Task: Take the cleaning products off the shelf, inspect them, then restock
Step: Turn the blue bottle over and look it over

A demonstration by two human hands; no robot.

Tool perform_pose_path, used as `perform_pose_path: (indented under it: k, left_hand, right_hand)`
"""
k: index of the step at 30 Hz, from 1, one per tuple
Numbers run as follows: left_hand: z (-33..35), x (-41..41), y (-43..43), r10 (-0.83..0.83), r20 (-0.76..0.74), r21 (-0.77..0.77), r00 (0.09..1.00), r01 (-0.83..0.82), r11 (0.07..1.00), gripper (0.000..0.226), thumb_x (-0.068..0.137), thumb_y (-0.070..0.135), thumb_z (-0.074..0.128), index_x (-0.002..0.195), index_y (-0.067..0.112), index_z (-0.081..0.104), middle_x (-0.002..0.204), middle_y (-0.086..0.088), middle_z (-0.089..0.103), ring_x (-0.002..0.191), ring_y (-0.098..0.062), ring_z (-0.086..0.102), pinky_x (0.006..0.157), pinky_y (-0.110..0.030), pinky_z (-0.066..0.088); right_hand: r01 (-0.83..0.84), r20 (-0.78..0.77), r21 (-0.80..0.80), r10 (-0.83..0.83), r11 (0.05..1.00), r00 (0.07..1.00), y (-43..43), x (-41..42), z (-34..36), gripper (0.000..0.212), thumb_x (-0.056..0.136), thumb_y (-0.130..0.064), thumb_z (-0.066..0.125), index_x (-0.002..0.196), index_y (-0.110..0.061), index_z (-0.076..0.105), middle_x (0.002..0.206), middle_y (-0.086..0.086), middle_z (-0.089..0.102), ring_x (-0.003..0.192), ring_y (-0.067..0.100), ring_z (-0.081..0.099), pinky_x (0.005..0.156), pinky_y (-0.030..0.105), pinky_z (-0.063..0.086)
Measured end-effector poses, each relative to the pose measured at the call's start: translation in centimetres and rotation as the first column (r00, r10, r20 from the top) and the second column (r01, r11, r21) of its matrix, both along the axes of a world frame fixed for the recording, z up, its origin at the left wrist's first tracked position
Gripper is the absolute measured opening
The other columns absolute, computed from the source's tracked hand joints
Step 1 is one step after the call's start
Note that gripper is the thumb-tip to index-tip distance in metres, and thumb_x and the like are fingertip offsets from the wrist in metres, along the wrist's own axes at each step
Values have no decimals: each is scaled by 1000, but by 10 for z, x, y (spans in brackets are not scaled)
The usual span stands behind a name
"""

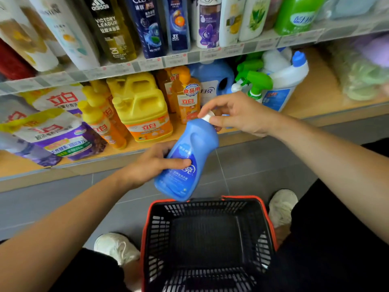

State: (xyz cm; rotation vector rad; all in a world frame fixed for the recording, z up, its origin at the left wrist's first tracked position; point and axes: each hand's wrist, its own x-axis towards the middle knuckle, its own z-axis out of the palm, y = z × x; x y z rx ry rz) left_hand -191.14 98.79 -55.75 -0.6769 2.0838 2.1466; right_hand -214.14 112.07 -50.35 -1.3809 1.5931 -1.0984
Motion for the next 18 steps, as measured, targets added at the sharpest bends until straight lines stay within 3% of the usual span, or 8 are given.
perform_pose_path:
  k: [2,6,9,12,15,18]
  left_hand:
    - [-2,0,0,-1,6,-7,1000,1,1000,35,77,17,74,110,8,68,99,-6,77,87,-16,73,73,-26,58]
    - [-4,-1,3,12,-6,-77,1000,-12,997,45,71,20,82,112,8,68,99,-5,77,88,-15,71,76,-29,59]
    - [-6,-1,10,45,-16,-286,999,-48,957,55,60,43,86,108,19,70,98,3,77,89,-14,71,83,-39,59]
    - [-6,1,12,93,17,-511,995,-71,857,65,56,62,79,110,27,69,99,5,76,94,-22,71,87,-52,56]
    - [-3,1,10,104,22,-516,994,-77,853,67,56,63,79,112,28,70,102,5,76,97,-23,71,87,-54,55]
    - [1,-1,11,144,23,-448,989,-119,886,60,57,52,86,108,23,71,99,2,77,94,-24,72,86,-54,57]
  right_hand:
    - [43,-13,5,-43,999,999,-2,4,-2,16,95,2,63,109,-3,69,101,30,63,82,30,56,77,46,58]
    - [99,-63,29,-97,995,993,-3,9,-7,13,95,-5,66,107,1,69,83,10,62,69,19,57,64,29,54]
    - [121,-91,55,-115,991,989,-2,7,-11,13,91,-8,72,103,-3,71,90,11,72,59,5,62,61,21,54]
    - [203,-68,65,-199,977,978,-3,9,-16,10,94,-16,70,98,-7,71,81,9,73,56,11,66,54,23,53]
    - [267,-29,41,-266,963,964,-6,10,-22,15,98,-17,64,95,-5,73,65,-1,69,53,14,64,50,24,52]
    - [281,70,31,-283,959,957,-6,7,-23,14,98,-10,62,103,-7,75,68,-4,72,58,14,63,54,24,54]
